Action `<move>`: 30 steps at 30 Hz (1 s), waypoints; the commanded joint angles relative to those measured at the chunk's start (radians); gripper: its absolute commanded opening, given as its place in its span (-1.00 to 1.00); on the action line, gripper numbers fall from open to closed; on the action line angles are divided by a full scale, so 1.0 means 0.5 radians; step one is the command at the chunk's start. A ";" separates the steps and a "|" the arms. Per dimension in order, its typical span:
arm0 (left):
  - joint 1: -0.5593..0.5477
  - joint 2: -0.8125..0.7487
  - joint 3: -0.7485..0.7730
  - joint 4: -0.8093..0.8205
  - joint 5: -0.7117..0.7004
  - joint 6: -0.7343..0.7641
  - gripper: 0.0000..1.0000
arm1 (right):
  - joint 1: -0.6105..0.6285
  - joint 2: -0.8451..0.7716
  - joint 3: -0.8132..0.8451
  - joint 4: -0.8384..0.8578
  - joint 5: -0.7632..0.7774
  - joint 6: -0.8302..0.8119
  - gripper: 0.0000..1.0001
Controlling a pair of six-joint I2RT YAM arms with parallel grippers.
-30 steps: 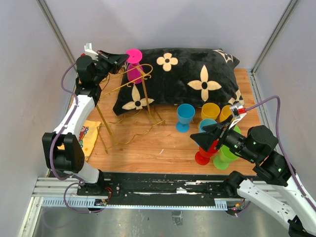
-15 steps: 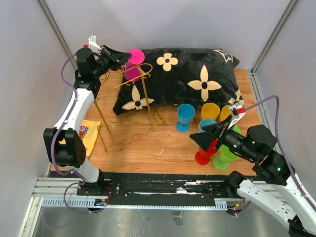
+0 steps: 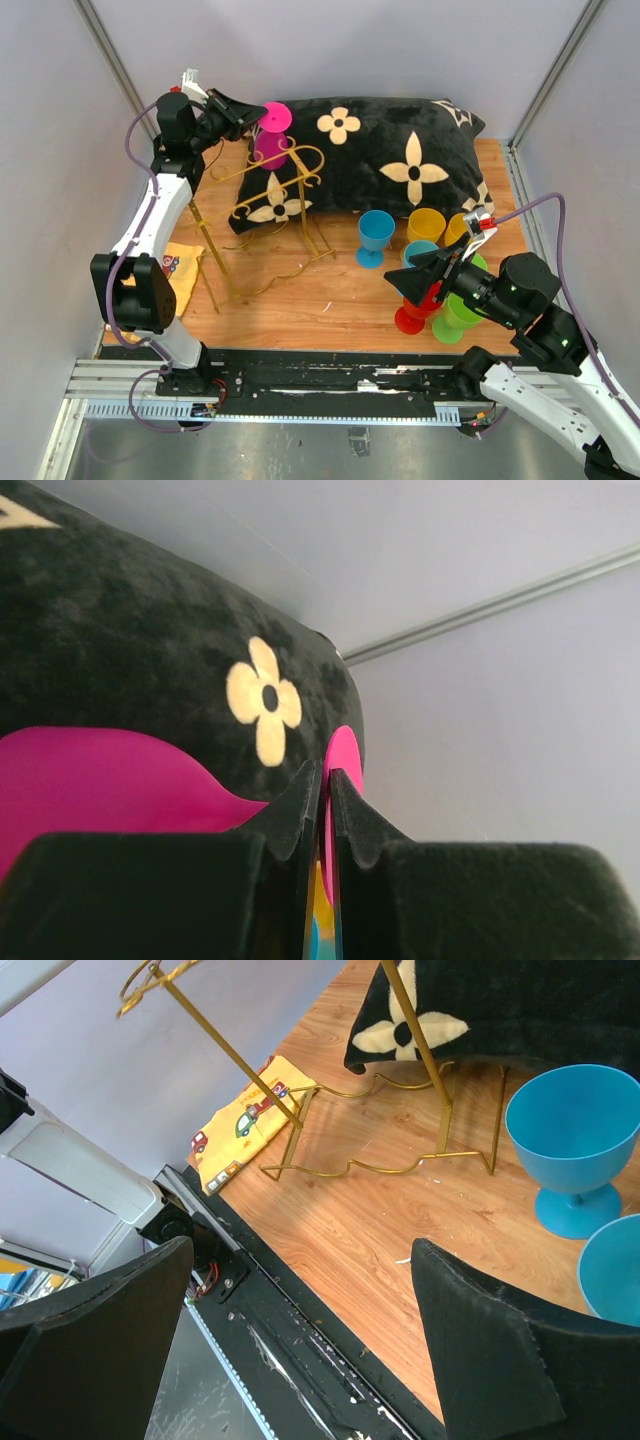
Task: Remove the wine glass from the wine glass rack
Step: Pick up the wine glass from the wine rack, then place the wine glass at the center of the board.
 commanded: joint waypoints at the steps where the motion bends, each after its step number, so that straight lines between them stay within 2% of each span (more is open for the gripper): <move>1: 0.020 -0.001 0.056 -0.068 -0.193 0.079 -0.78 | -0.003 -0.026 0.023 -0.003 0.035 -0.028 0.82; 9: 0.020 -0.092 0.021 0.048 -0.228 0.120 -0.82 | -0.001 -0.039 0.026 -0.027 0.050 -0.039 0.82; 12: 0.020 -0.256 -0.001 0.096 -0.376 0.305 -0.97 | -0.001 -0.038 0.027 -0.026 0.056 -0.044 0.82; 16: 0.020 -0.586 -0.039 0.155 -0.473 0.633 -0.99 | -0.001 -0.030 0.020 -0.024 0.065 -0.046 0.82; 19: 0.020 -0.801 -0.079 0.127 -0.386 0.841 -0.99 | -0.001 -0.006 0.011 0.000 0.064 -0.043 0.82; 23: -0.013 -1.041 -0.166 0.066 -0.095 0.876 -0.99 | -0.001 0.039 0.003 0.083 0.032 -0.023 0.81; 26: -0.221 -1.174 -0.172 -0.080 0.073 1.023 -0.99 | -0.001 0.069 0.005 0.142 0.020 -0.008 0.81; 30: -0.681 -1.315 -0.225 -0.247 0.172 1.202 -0.99 | -0.001 0.068 0.016 0.223 0.018 0.004 0.81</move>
